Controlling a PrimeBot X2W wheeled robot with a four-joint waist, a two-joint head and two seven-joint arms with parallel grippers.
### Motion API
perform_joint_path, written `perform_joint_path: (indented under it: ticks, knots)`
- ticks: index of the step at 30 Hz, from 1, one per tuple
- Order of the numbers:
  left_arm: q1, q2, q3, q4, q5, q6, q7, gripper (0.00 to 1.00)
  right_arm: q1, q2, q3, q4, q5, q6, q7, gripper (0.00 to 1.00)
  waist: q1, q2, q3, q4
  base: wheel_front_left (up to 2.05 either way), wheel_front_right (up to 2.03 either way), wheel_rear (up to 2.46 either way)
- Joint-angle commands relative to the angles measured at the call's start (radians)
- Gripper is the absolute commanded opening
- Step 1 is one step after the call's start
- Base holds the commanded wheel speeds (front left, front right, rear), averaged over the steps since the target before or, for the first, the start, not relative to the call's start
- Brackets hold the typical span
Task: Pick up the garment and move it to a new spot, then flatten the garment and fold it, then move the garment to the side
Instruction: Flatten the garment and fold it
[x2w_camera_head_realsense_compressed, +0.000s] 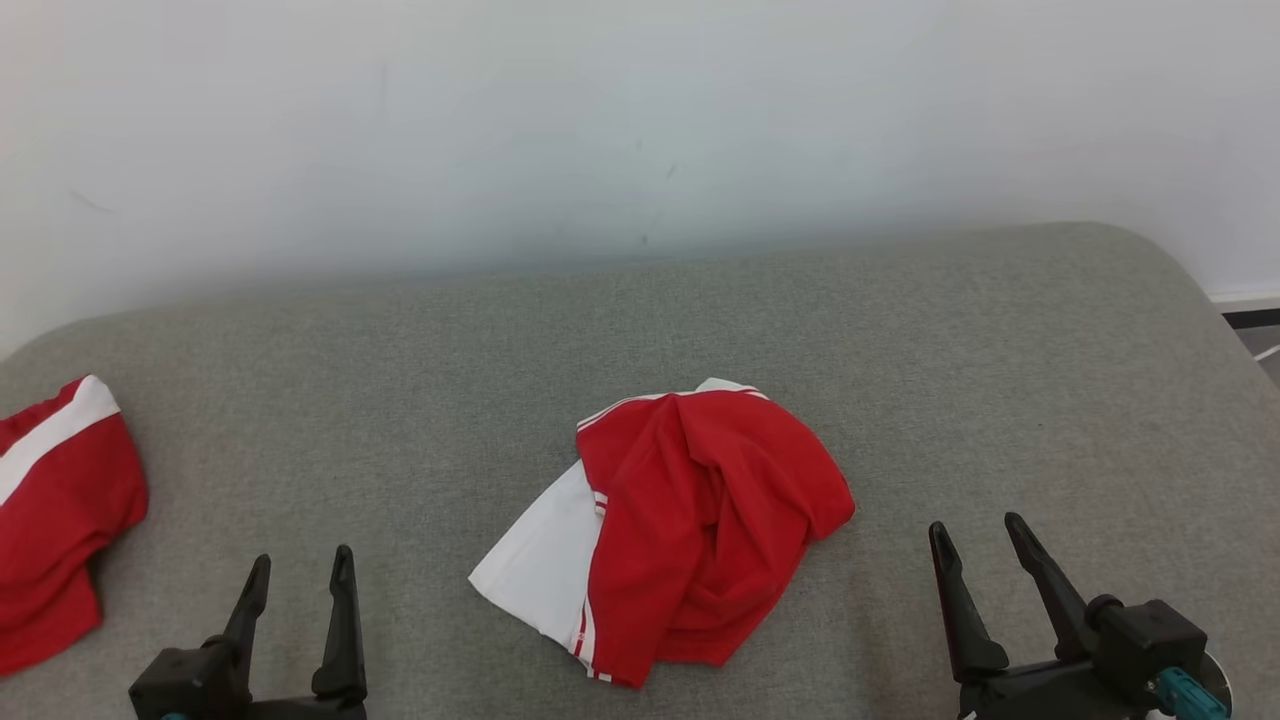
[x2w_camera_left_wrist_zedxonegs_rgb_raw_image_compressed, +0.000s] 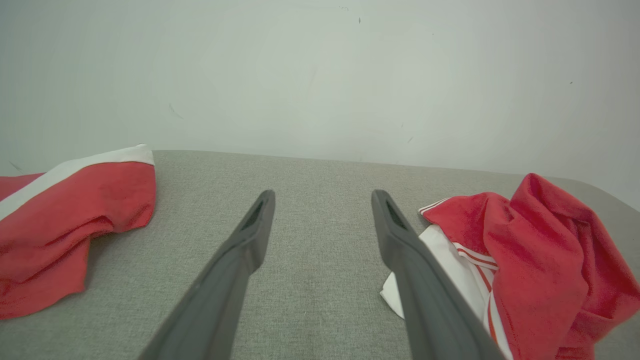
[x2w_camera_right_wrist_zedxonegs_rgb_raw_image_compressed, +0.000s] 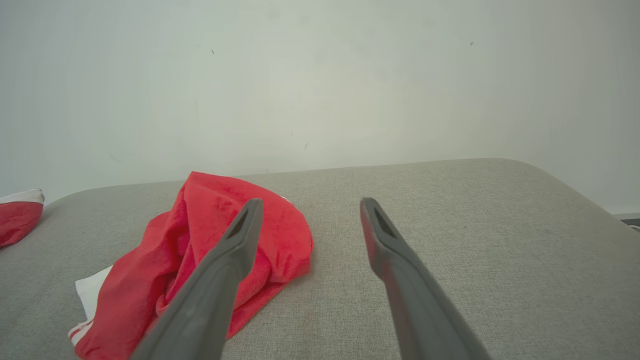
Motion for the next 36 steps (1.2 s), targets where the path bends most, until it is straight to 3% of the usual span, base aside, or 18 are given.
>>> perform_joint_path:
  ticks: [1, 10, 21, 27, 34, 35, 36]
  knots:
    - [0.009, 0.009, 0.0, -0.003, -0.001, 0.001, -0.003, 1.0, 0.008, 0.001, -0.002, -0.003, -0.005, 0.001, 0.003, 1.0, 0.0, 0.0, 0.004, 0.007, 0.0, 0.0, 0.0]
    - [-0.021, 0.012, -0.019, -0.018, 0.023, 0.005, -0.003, 1.0, -0.011, -0.012, -0.011, -0.009, 0.0, 0.001, 0.013, 1.0, 0.0, 0.0, 0.032, 0.073, 0.0, 0.0, 0.0]
    - [-0.07, 0.0, -0.066, -0.043, 0.057, 0.003, -0.012, 1.0, -0.126, -0.091, 0.017, 0.055, 0.019, 0.001, 0.034, 1.0, 0.0, 0.0, 0.11, 0.235, 0.0, 0.0, 0.0]
    - [-0.098, -0.024, -0.094, -0.031, 0.059, -0.005, -0.033, 1.0, -0.255, -0.177, 0.106, 0.162, 0.07, 0.001, 0.063, 1.0, 0.0, 0.0, 0.156, 0.318, 0.0, 0.0, 0.0]
    - [-0.12, -0.05, -0.11, -0.004, 0.047, -0.016, -0.062, 1.0, -0.374, -0.245, 0.237, 0.271, 0.126, 0.001, 0.102, 1.0, 0.0, 0.0, 0.189, 0.357, 0.0, 0.0, 0.0]
    - [-0.121, -0.053, -0.111, -0.001, 0.047, -0.016, -0.064, 1.0, -0.39, -0.252, 0.249, 0.287, 0.135, 0.001, 0.111, 0.74, 0.0, 0.0, 0.193, 0.358, 0.0, 0.0, 0.0]
    - [-0.122, -0.055, -0.113, 0.002, 0.046, -0.016, -0.068, 1.0, -0.401, -0.259, 0.257, 0.302, 0.144, 0.001, 0.119, 0.41, 0.0, 0.0, 0.195, 0.357, 0.0, 0.0, 0.0]
